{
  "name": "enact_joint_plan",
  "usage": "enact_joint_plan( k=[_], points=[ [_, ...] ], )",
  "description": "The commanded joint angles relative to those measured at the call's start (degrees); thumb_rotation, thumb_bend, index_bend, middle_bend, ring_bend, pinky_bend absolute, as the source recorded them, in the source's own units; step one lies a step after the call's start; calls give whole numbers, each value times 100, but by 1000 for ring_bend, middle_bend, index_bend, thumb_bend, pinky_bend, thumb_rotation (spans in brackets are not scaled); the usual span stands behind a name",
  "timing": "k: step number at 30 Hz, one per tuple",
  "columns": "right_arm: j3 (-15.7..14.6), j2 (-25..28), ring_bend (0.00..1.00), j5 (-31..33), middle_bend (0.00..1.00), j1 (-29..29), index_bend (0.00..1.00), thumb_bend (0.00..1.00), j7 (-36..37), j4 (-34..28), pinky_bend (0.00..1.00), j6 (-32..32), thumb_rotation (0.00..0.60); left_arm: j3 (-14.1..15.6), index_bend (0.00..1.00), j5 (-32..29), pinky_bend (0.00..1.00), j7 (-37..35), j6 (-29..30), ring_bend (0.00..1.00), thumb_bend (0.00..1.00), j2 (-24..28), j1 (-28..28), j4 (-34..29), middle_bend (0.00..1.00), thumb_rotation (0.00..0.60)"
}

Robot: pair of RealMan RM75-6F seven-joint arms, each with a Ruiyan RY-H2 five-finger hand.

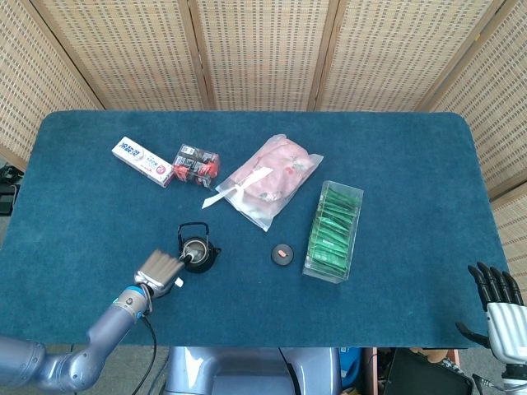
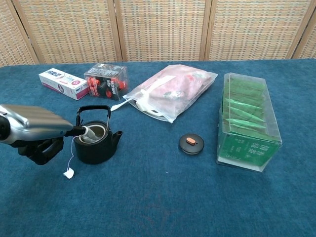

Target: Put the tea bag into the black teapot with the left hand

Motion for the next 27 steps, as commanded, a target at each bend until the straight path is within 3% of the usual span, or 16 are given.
enact_joint_plan(
  k=[1,9,27],
  points=[
    [-5,1,0,0,134,-5,92,71,3,-1,84,2,600,4,0,-160,452,-3,-64,634,1000,-89,-88,115,746,600],
    [-2,1,0,16,134,-24,91,71,7,0,84,18,600,-27,0,-44,452,-188,5,634,1000,-101,-92,128,746,600],
    [8,17,0,-41,134,15,92,71,-21,-33,83,20,600,448,0,2145,452,-1156,766,634,1000,793,889,-695,745,600]
  ],
)
